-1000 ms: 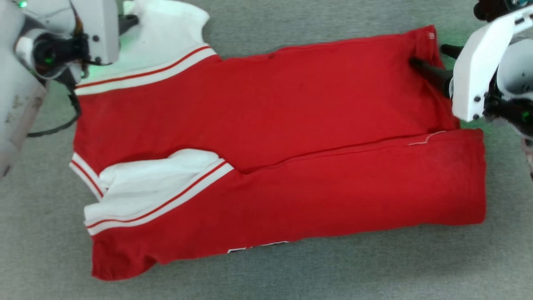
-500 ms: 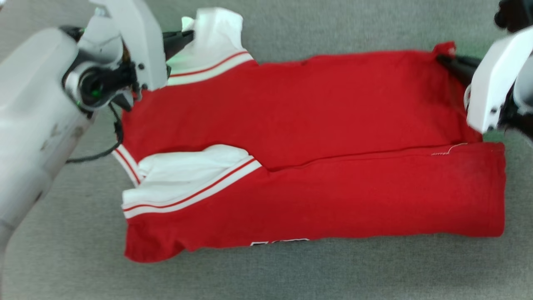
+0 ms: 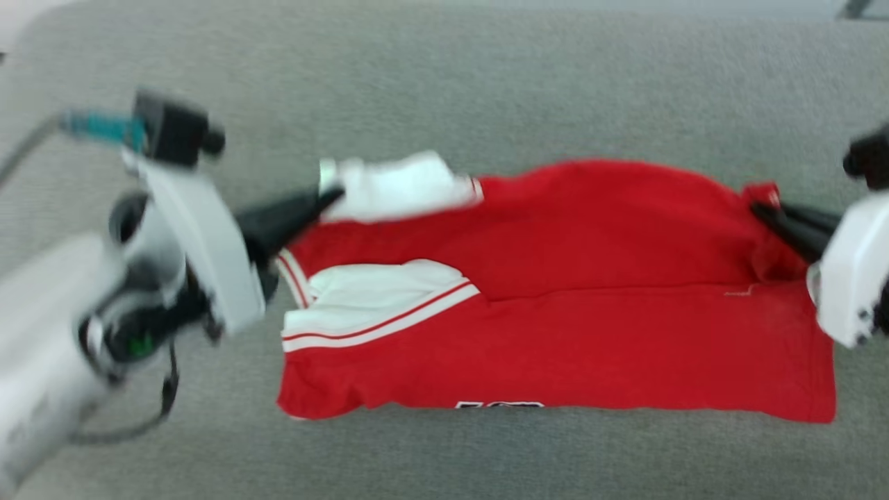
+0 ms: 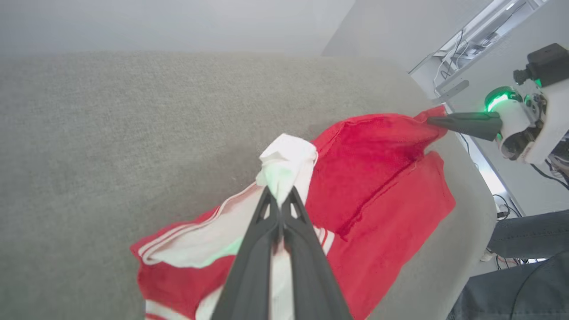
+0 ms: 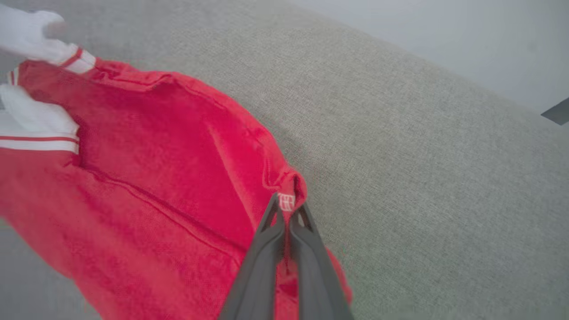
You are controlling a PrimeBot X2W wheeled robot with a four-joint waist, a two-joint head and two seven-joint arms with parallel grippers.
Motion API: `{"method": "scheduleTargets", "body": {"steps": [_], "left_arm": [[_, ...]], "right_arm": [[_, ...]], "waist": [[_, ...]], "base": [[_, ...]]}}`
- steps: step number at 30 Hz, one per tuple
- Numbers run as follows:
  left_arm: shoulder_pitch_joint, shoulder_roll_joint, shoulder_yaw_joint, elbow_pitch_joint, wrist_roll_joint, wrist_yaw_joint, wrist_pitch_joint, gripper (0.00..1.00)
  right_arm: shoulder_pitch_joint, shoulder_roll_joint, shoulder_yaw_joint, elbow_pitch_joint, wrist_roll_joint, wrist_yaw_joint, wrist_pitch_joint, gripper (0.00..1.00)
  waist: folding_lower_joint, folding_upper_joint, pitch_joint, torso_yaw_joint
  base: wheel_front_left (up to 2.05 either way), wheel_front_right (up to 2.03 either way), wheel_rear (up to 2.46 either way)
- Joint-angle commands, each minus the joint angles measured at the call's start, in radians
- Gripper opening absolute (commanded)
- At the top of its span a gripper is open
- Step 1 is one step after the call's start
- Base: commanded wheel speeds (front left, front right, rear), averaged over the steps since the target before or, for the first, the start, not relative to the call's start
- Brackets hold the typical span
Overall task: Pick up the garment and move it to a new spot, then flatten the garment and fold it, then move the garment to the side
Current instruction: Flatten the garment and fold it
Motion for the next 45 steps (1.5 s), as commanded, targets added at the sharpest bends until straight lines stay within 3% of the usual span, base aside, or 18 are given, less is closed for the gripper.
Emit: {"method": "scheduleTargets", "body": {"steps": [1, 9, 15, 18, 20, 27, 28, 29, 30, 31, 32, 33, 41, 45], "left_arm": [[0.044, 0.025, -0.016, -0.033, 0.012, -0.002, -0.023, 0.00], [0.203, 0.123, -0.064, -0.177, 0.025, -0.002, -0.165, 0.00], [0.301, 0.133, -0.097, -0.187, 0.007, -0.002, -0.231, 0.00], [0.327, 0.098, -0.124, -0.121, 0.053, -0.002, -0.214, 0.00], [0.337, 0.040, -0.125, -0.085, 0.028, -0.002, -0.224, 0.00], [0.323, -0.086, -0.143, 0.089, 0.080, -0.002, -0.230, 0.00], [0.323, -0.092, -0.143, 0.102, 0.084, -0.002, -0.234, 0.00], [0.323, -0.096, -0.143, 0.111, 0.082, -0.002, -0.244, 0.05], [0.323, -0.100, -0.141, 0.111, 0.080, -0.002, -0.258, 0.23], [0.322, -0.104, -0.133, 0.103, 0.077, -0.002, -0.281, 0.38], [0.328, -0.103, -0.123, 0.096, 0.066, -0.002, -0.305, 0.79], [0.335, -0.098, -0.118, 0.087, 0.063, -0.002, -0.324, 0.99], [0.404, -0.076, -0.055, 0.052, 0.071, -0.001, -0.410, 1.00], [0.478, -0.116, 0.038, 0.079, 0.103, 0.012, -0.418, 1.00]], "right_arm": [[0.047, -0.020, -0.017, -0.025, 0.007, -0.001, 0.002, 0.00], [0.274, -0.077, -0.162, -0.154, 0.001, -0.001, 0.025, 0.00], [0.437, -0.032, -0.275, -0.206, -0.015, -0.001, 0.054, 0.00], [0.478, -0.006, -0.302, -0.185, -0.035, -0.001, 0.051, 0.00], [0.483, 0.028, -0.313, -0.153, -0.036, -0.001, 0.037, 0.00], [0.435, 0.067, -0.263, -0.058, -0.080, -0.001, -0.016, 0.00], [0.431, 0.069, -0.257, -0.052, -0.077, -0.001, -0.025, 0.30], [0.428, 0.072, -0.252, -0.049, -0.071, -0.001, -0.032, 0.50], [0.426, 0.071, -0.250, -0.047, -0.064, -0.001, -0.036, 0.93], [0.426, 0.071, -0.248, -0.048, -0.054, -0.001, -0.039, 1.00], [0.428, 0.070, -0.247, -0.054, -0.036, -0.001, -0.039, 1.00], [0.431, 0.070, -0.253, -0.057, -0.019, -0.001, -0.039, 1.00], [0.469, 0.047, -0.311, -0.072, 0.039, -0.001, -0.014, 1.00], [0.510, 0.051, -0.377, -0.046, 0.061, -0.001, 0.034, 1.00]], "waist": [[0.0000, -0.0001, -0.042, 0.045], [0.0000, -0.0001, -0.051, 0.073], [0.0000, -0.0001, -0.043, 0.079], [0.0000, -0.0001, -0.037, 0.085], [0.0000, -0.0001, -0.035, 0.088], [0.0000, -0.0001, -0.023, 0.095], [0.0000, -0.0001, -0.025, 0.094], [0.0000, -0.0001, -0.029, 0.093], [0.0000, -0.0001, -0.033, 0.092], [0.0000, -0.0001, -0.039, 0.091], [0.0000, -0.0001, -0.046, 0.089], [0.0000, -0.0001, -0.052, 0.087], [0.0000, -0.0001, -0.107, 0.093], [0.0000, -0.0001, -0.130, 0.114]], "base": [[0.00, 0.00, 0.00], [0.00, 0.00, 0.00], [0.00, 0.00, 0.00], [0.00, 0.00, 0.00], [0.00, 0.00, 0.00], [0.00, 0.00, 0.00], [0.00, 0.00, 0.00], [0.00, 0.00, 0.00], [0.00, 0.00, 0.00], [0.00, 0.00, 0.00], [0.00, 0.00, 0.00], [0.00, 0.00, 0.00], [0.00, 0.00, 0.00], [0.00, 0.00, 0.00]]}}
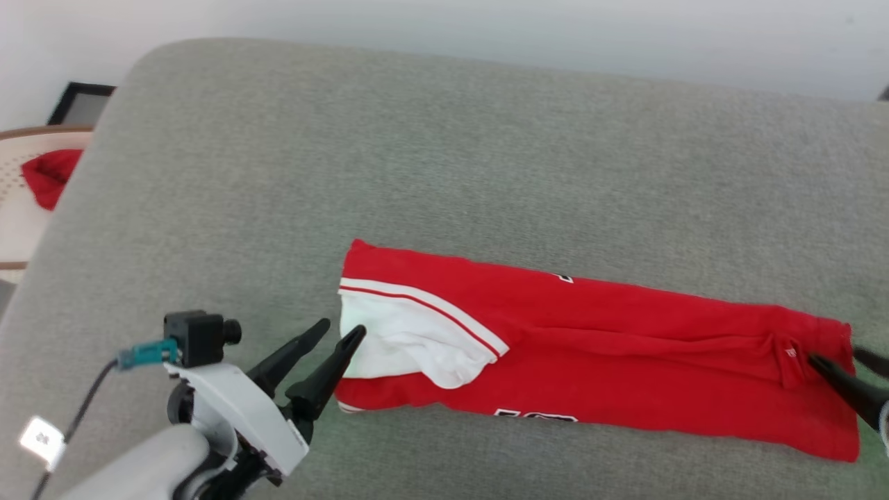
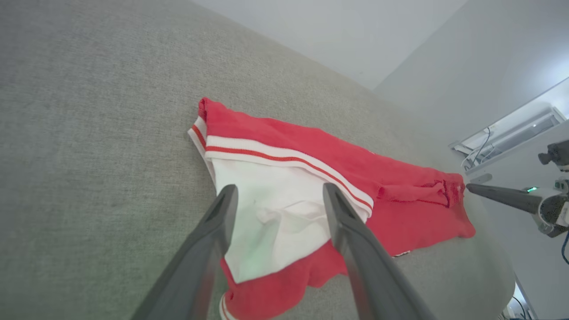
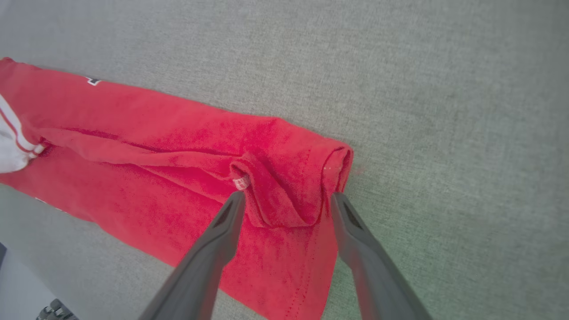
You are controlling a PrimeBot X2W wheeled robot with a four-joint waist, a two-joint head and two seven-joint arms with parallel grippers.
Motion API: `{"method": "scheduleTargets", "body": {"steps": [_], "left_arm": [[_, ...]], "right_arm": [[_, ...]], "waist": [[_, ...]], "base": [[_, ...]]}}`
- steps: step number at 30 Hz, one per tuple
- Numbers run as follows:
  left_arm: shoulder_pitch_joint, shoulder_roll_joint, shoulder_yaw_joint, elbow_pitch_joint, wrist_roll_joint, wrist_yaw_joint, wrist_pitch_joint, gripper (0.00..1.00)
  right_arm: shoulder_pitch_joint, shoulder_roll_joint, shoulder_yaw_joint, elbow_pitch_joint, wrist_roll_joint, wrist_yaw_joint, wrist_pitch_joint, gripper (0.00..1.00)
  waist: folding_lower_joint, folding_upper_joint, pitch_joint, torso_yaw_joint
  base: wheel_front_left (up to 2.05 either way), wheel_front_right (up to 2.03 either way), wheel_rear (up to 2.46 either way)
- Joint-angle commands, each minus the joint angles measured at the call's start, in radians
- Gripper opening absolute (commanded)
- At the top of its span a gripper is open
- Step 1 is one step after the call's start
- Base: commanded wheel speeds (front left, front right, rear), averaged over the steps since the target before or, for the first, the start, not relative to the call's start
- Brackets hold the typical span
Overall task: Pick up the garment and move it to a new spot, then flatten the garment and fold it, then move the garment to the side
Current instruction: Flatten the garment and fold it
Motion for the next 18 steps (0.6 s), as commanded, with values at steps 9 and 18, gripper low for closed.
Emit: {"method": "scheduleTargets", "body": {"steps": [9, 18], "left_arm": [[0.241, -0.177, 0.312, 0.091, 0.200, 0.027, -0.002, 1.00], [0.287, -0.305, 0.544, 0.122, 0.558, 0.043, -0.002, 1.00]], "right_arm": [[0.101, 0.059, -0.145, 0.059, 0.025, 0.000, 0.185, 1.00], [0.014, 0.164, -0.255, 0.127, -0.099, 0.000, 0.316, 1.00]], "waist": [[0.0001, 0.0000, -0.030, 0.063], [0.0001, 0.0000, -0.017, 0.082]], "base": [[0.00, 0.00, 0.00], [0.00, 0.00, 0.00]]}}
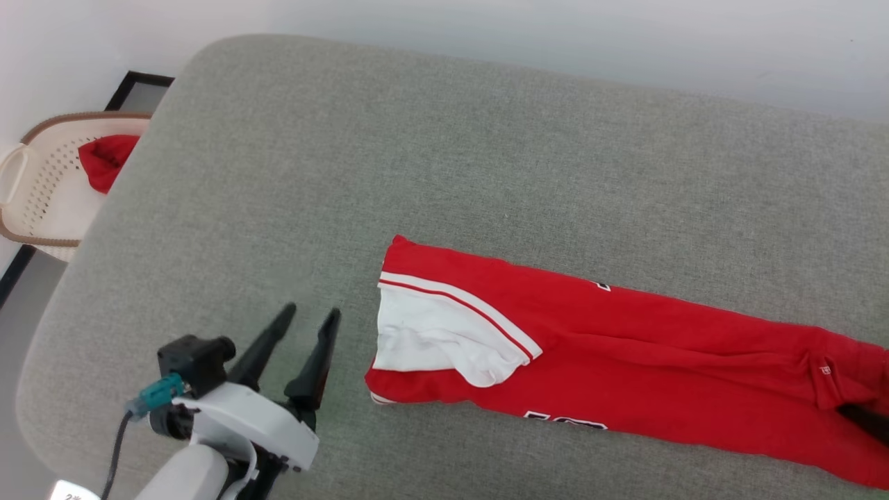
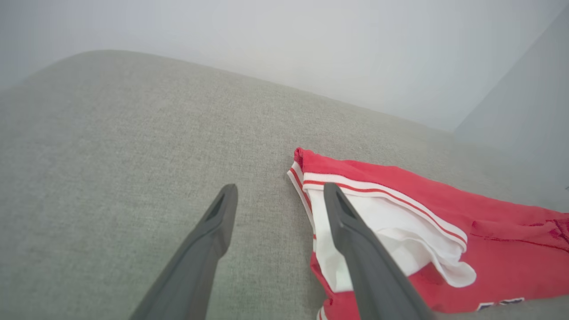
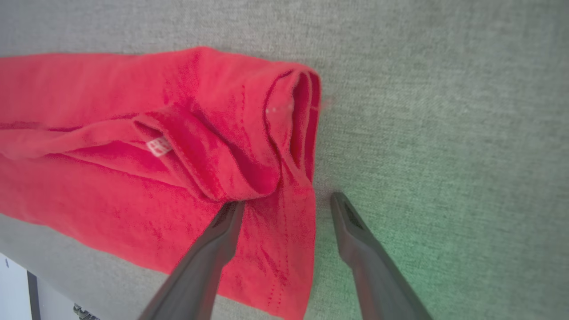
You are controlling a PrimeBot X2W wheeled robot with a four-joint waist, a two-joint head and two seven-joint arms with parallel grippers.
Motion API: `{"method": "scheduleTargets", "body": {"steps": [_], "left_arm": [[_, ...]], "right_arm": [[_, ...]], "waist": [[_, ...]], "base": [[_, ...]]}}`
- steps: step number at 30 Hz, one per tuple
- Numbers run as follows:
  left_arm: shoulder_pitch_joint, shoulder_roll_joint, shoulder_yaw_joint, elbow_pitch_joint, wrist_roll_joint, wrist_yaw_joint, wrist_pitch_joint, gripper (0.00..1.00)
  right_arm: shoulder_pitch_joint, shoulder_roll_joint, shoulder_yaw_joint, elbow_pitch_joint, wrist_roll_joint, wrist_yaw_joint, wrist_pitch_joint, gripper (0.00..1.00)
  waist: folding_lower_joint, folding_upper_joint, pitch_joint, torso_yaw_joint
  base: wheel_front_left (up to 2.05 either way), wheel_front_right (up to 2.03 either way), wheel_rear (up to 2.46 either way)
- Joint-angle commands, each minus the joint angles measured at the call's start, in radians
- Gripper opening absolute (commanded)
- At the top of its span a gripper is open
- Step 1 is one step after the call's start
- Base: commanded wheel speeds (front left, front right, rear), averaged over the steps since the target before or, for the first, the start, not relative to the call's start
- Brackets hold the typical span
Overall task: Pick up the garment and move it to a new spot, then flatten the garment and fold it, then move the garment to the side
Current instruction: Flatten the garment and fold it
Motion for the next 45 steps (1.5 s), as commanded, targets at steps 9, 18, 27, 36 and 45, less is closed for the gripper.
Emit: {"method": "scheduleTargets", "body": {"steps": [9, 18, 27, 36, 45], "left_arm": [[0.050, -0.126, 0.185, -0.022, 0.337, -0.012, 0.001, 1.00], [0.063, -0.209, 0.278, 0.016, 0.439, -0.047, 0.001, 1.00], [0.098, -0.202, 0.353, 0.028, 0.474, -0.049, 0.001, 1.00], [0.142, -0.166, 0.415, -0.012, 0.501, -0.049, 0.001, 1.00], [0.156, -0.171, 0.426, -0.013, 0.518, -0.049, 0.001, 1.00]], "right_arm": [[-0.094, 0.150, -0.031, 0.073, -0.166, 0.000, 0.148, 1.00], [-0.116, 0.221, -0.057, 0.071, -0.228, 0.001, 0.161, 0.00], [-0.121, 0.172, -0.265, 0.033, -0.228, -0.001, 0.080, 0.00], [-0.117, 0.051, -0.451, 0.096, -0.223, -0.001, 0.004, 0.00], [-0.109, 0.047, -0.304, 0.051, -0.164, -0.001, -0.022, 0.00]], "waist": [[0.0000, -0.0001, 0.019, 0.014], [0.0000, -0.0001, 0.036, 0.021], [0.0000, -0.0001, 0.026, -0.046], [0.0000, -0.0001, 0.037, -0.131], [0.0000, -0.0001, 0.023, -0.160]], "base": [[0.00, 0.00, 0.00], [0.00, 0.00, 0.00], [0.00, 0.00, 0.00], [0.00, 0.00, 0.00], [0.00, 0.00, 0.00]]}}
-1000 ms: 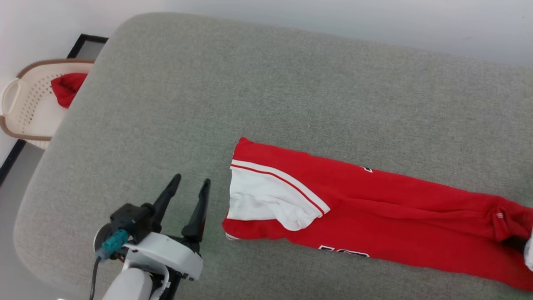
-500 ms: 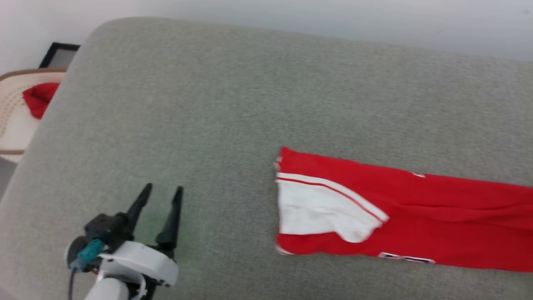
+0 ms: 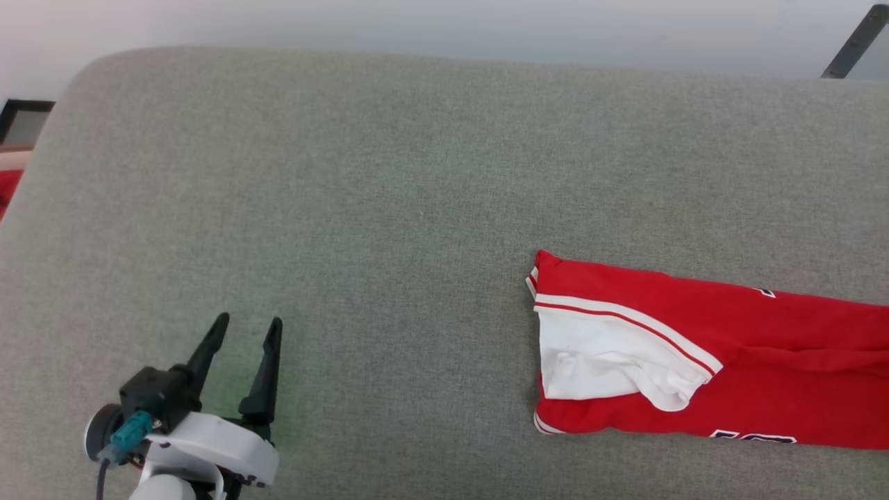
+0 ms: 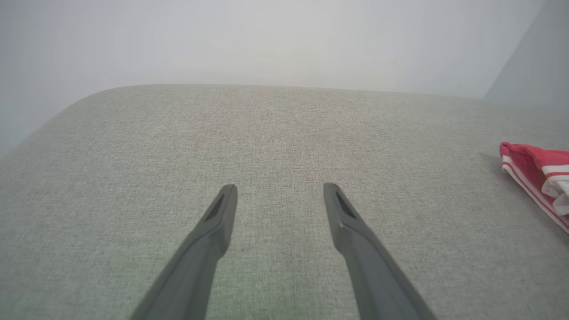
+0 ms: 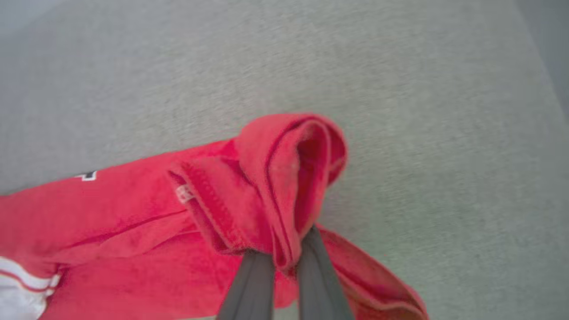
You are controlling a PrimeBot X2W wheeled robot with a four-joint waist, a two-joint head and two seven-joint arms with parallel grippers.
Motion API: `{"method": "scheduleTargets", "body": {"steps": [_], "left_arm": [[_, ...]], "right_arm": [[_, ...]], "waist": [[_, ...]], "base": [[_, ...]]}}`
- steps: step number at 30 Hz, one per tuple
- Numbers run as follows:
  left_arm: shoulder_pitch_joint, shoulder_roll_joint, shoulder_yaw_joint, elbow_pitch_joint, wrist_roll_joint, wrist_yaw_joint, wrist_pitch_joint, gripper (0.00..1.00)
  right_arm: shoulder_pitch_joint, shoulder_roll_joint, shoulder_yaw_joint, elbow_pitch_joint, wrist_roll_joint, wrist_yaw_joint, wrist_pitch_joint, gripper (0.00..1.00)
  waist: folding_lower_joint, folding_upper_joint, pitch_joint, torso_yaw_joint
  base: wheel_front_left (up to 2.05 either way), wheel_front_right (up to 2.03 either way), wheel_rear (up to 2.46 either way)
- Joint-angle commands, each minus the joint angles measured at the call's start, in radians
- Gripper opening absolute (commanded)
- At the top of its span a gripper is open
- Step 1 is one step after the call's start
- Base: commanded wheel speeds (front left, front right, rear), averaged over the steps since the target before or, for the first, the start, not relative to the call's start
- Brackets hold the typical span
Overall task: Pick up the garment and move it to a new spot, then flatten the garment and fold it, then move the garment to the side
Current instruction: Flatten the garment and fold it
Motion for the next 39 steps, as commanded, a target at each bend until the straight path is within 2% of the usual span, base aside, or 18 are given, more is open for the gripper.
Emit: {"method": "scheduleTargets", "body": {"steps": [1, 9, 14, 15, 17, 20, 23, 28, 34, 35, 36, 37, 38, 39], "left_arm": [[0.013, -0.002, -0.001, 0.003, 0.005, -0.002, 0.001, 1.00], [0.024, -0.006, -0.003, 0.003, -0.008, -0.002, 0.001, 1.00], [0.025, -0.014, -0.012, 0.000, -0.010, -0.002, 0.001, 1.00], [0.025, -0.014, -0.012, 0.000, -0.010, -0.002, 0.001, 1.00], [0.017, -0.018, -0.015, 0.001, -0.014, -0.002, 0.001, 1.00], [0.002, -0.024, -0.025, 0.000, -0.016, -0.002, 0.001, 1.00], [-0.010, -0.025, -0.030, 0.001, -0.019, -0.002, 0.001, 1.00], [-0.032, -0.039, -0.035, 0.007, -0.017, -0.002, 0.001, 1.00], [-0.049, -0.049, -0.041, 0.018, -0.022, -0.002, 0.001, 1.00], [-0.047, -0.049, -0.037, 0.020, -0.024, -0.002, 0.001, 1.00], [-0.044, -0.049, -0.034, 0.021, -0.025, -0.002, 0.001, 1.00], [-0.039, -0.047, -0.032, 0.023, -0.026, -0.002, 0.001, 1.00], [-0.033, -0.045, -0.028, 0.025, -0.028, -0.002, 0.001, 1.00], [-0.028, -0.044, -0.026, 0.026, -0.029, -0.002, 0.001, 1.00]], "right_arm": [[0.023, 0.017, 0.070, -0.047, 0.028, -0.001, 0.007, 0.00], [0.011, 0.101, 0.385, -0.313, 0.123, -0.001, 0.075, 0.00], [-0.047, 0.155, 0.568, -0.353, 0.121, -0.001, 0.077, 0.00], [-0.047, 0.155, 0.568, -0.353, 0.121, -0.001, 0.077, 0.00], [-0.099, 0.185, 0.661, -0.326, 0.119, -0.001, 0.048, 0.00], [-0.137, 0.199, 0.722, -0.275, 0.103, -0.001, -0.003, 0.00], [-0.156, 0.207, 0.749, -0.232, 0.101, -0.001, -0.038, 0.00], [-0.187, 0.214, 0.796, -0.082, 0.111, -0.001, -0.099, 0.00], [-0.211, 0.199, 0.880, 0.033, 0.129, -0.001, -0.178, 0.00], [-0.215, 0.198, 0.894, 0.037, 0.141, -0.001, -0.189, 0.21], [-0.221, 0.194, 0.912, 0.030, 0.155, -0.001, -0.200, 0.36], [-0.222, 0.189, 0.920, 0.027, 0.173, -0.001, -0.210, 0.80], [-0.223, 0.181, 0.924, 0.024, 0.186, -0.001, -0.222, 1.00], [-0.226, 0.174, 0.930, 0.016, 0.194, -0.001, -0.236, 1.00]], "waist": [[0.0000, 0.0000, -0.012, -0.001], [0.0000, 0.0000, -0.030, 0.015], [0.0000, 0.0000, -0.027, 0.033], [0.0000, 0.0000, -0.027, 0.033], [0.0000, 0.0000, -0.020, 0.044], [0.0000, 0.0000, -0.009, 0.061], [0.0000, 0.0000, 0.000, 0.071], [0.0000, 0.0000, 0.022, 0.084], [0.0000, 0.0000, 0.023, 0.091], [0.0000, 0.0000, 0.018, 0.088], [0.0000, 0.0000, 0.013, 0.086], [0.0000, 0.0000, 0.007, 0.082], [0.0000, 0.0000, -0.001, 0.077], [0.0000, 0.0000, -0.008, 0.071]], "base": [[0.00, 0.00, 0.00], [0.00, 0.00, 0.00], [0.00, 0.00, 0.00], [0.00, 0.00, 0.00], [0.00, 0.00, 0.00], [0.00, 0.00, 0.00], [0.00, 0.00, 0.00], [0.00, 0.00, 0.00], [0.00, 0.00, 0.00], [0.00, 0.00, 0.00], [0.00, 0.00, 0.00], [0.00, 0.00, 0.00], [0.00, 0.00, 0.00], [0.00, 0.00, 0.00]]}}
